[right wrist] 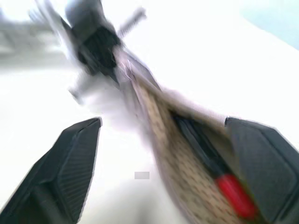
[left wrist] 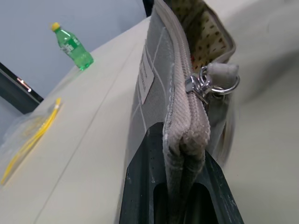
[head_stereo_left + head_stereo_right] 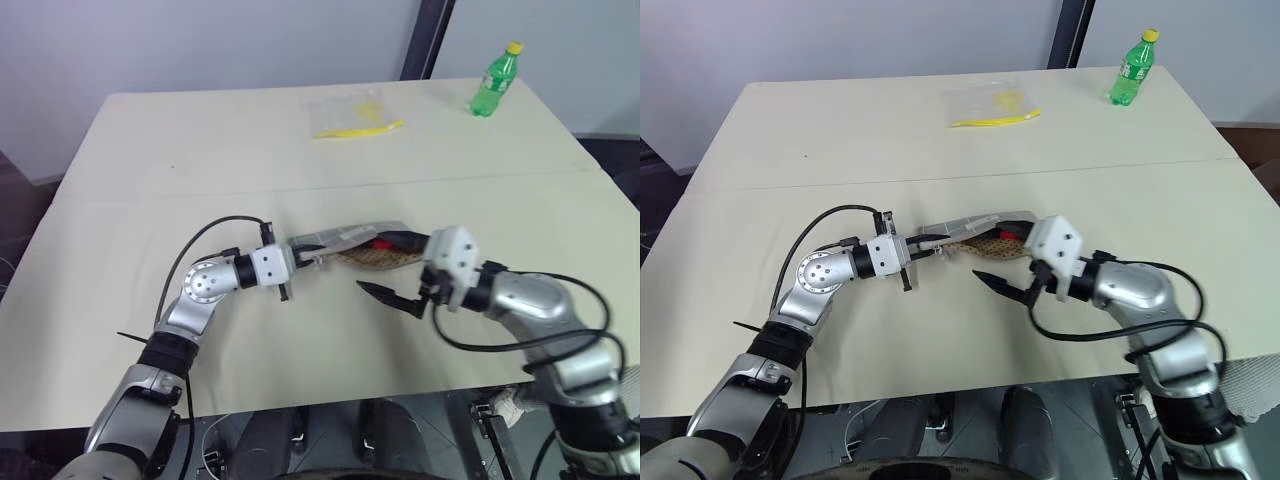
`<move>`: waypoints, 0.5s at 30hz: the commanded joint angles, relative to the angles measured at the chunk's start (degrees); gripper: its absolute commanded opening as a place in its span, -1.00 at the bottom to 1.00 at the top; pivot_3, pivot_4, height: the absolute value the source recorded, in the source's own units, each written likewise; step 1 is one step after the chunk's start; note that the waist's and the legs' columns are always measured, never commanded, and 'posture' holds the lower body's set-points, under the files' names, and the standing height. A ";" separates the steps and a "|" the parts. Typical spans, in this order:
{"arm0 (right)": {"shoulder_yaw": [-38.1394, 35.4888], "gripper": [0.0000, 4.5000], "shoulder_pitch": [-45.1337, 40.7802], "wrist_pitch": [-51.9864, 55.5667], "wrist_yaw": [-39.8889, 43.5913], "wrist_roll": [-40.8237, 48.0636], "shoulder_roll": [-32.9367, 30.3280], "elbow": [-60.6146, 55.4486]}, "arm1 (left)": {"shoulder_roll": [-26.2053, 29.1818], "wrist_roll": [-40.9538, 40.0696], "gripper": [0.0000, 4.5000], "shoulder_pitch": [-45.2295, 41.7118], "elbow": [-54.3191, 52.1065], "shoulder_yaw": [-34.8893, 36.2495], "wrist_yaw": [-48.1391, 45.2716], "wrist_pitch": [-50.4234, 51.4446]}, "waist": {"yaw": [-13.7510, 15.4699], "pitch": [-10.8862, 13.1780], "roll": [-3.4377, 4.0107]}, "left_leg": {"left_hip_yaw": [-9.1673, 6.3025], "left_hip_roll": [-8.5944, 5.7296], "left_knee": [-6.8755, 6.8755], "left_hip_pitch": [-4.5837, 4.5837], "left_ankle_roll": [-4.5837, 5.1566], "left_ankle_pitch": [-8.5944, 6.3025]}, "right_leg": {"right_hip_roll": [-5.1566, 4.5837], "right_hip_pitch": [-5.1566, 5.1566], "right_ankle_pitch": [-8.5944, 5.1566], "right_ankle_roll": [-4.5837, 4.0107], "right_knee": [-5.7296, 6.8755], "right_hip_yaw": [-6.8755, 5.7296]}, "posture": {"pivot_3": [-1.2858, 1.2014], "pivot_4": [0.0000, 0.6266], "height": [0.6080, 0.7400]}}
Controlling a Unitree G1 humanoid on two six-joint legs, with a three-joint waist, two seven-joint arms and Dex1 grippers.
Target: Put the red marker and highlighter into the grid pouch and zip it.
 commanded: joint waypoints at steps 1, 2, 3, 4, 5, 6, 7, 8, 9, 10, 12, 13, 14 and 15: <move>-3.80 0.98 5.04 11.54 0.29 9.96 -3.64 -4.97 | -0.69 2.02 -1.00 -2.26 -1.62 -0.57 2.02 0.75 | 0.18 -0.02 -0.03 | -0.01 0.00 0.01 0.01 0.00 0.00 | -0.01 0.03 0.00 0.00 -0.02 0.00 | 0.03 -0.52 1.00; -3.03 0.98 6.88 13.53 0.04 10.99 -4.21 -5.66 | -0.95 2.40 -1.00 -2.73 -1.72 -0.74 2.23 0.92 | 0.25 -0.02 -0.04 | -0.01 0.00 0.01 0.01 0.00 0.00 | -0.02 0.04 -0.01 -0.01 -0.06 0.00 | 0.03 -0.52 1.00; -2.17 0.98 8.13 16.39 -1.71 12.60 -3.28 -5.42 | -1.22 2.71 -1.00 -3.13 -2.12 -1.18 2.14 0.90 | 0.20 -0.02 -0.05 | -0.01 0.00 0.00 0.00 0.01 -0.01 | -0.04 0.05 -0.01 -0.01 -0.09 0.04 | 0.03 -0.52 1.00; -1.08 0.98 8.84 18.27 -3.21 13.36 -2.34 -4.85 | -1.37 3.17 -1.00 -3.45 -2.44 -1.70 2.03 0.60 | 0.05 -0.02 -0.05 | 0.00 0.00 -0.01 0.00 0.01 -0.01 | -0.05 0.06 -0.01 -0.01 -0.11 0.05 | 0.03 -0.52 1.00; 0.48 0.98 9.15 18.40 -4.42 12.76 -0.97 -3.67 | -1.42 3.97 -1.00 -3.79 -2.62 -2.43 1.88 -0.13 | -0.05 -0.02 -0.04 | 0.01 0.00 -0.03 -0.01 0.01 -0.01 | -0.06 0.06 -0.01 0.00 -0.12 0.05 | 0.03 -0.52 1.00; 1.29 0.98 9.12 19.01 -5.45 13.25 0.79 -2.46 | -1.43 4.66 -1.00 -4.08 -2.71 -2.97 1.77 -0.65 | -0.19 -0.02 -0.04 | 0.03 0.00 -0.04 -0.01 0.01 -0.01 | -0.07 0.06 -0.01 0.00 -0.12 0.06 | 0.03 -0.52 1.00; 2.88 0.98 8.29 17.89 -5.95 12.20 2.51 -0.83 | -1.34 5.55 -1.00 -4.54 -2.45 -3.50 1.81 -1.50 | -0.21 -0.02 -0.04 | 0.05 0.00 -0.04 -0.01 0.01 -0.01 | -0.06 0.10 0.00 0.00 -0.12 0.07 | 0.03 -0.52 1.00; 4.38 0.98 6.99 16.30 -7.06 10.19 4.16 0.95 | -1.24 6.42 -1.00 -4.99 -2.04 -3.92 1.99 -2.23 | -0.29 -0.02 -0.04 | 0.06 0.00 -0.05 -0.02 0.01 -0.01 | -0.05 0.18 0.00 0.00 -0.10 0.06 | 0.03 -0.52 1.00; 5.42 0.98 4.50 14.72 -9.39 7.97 6.65 3.84 | -1.08 7.51 -1.00 -5.53 -1.32 -4.29 2.53 -3.13 | -0.31 -0.02 -0.04 | 0.07 0.01 -0.05 0.00 0.00 -0.01 | -0.02 0.19 0.00 0.00 -0.09 0.05 | 0.03 -0.52 1.00; 6.13 0.98 2.09 13.27 -11.75 5.77 8.72 6.60 | -1.01 8.30 -1.00 -5.98 -0.63 -4.53 3.07 -3.83 | -0.39 -0.02 -0.04 | 0.08 0.01 -0.04 0.01 0.00 0.00 | -0.01 0.18 0.00 0.00 -0.08 0.05 | 0.03 -0.52 1.00; 6.87 0.98 -1.72 12.66 -13.27 4.63 11.11 9.37 | -0.86 9.93 -1.00 -6.88 0.64 -4.98 4.23 -5.16 | -0.14 0.00 0.00 | 0.08 0.01 -0.01 -0.01 -0.02 0.01 | 0.01 0.10 0.01 -0.01 -0.05 0.04 | 0.03 -0.52 1.00; 6.57 0.98 -3.12 13.31 -13.60 5.86 12.60 9.58 | -0.85 10.63 -1.00 -7.30 1.26 -5.14 4.79 -5.66 | 0.09 0.00 -0.01 | 0.08 0.01 0.00 -0.01 -0.02 0.02 | 0.03 -0.10 0.01 -0.01 -0.04 0.03 | 0.03 -0.52 1.00; 6.45 0.98 -4.12 13.60 -13.85 6.74 13.86 9.68 | -0.83 11.13 -1.00 -7.63 1.80 -5.24 5.37 -6.01 | 0.11 -0.01 -0.01 | 0.06 0.01 0.00 -0.03 -0.02 0.02 | 0.05 -0.09 0.01 -0.01 -0.03 -0.03 | 0.03 -0.52 1.00; 6.67 0.98 -4.77 14.08 -13.44 7.89 14.82 9.50 | -0.80 11.54 -1.00 -7.90 2.25 -5.36 5.92 -6.29 | 0.08 -0.01 -0.01 | 0.06 0.00 0.00 -0.02 -0.02 0.02 | 0.05 -0.10 0.01 -0.01 -0.03 -0.03 | 0.03 -0.52 1.00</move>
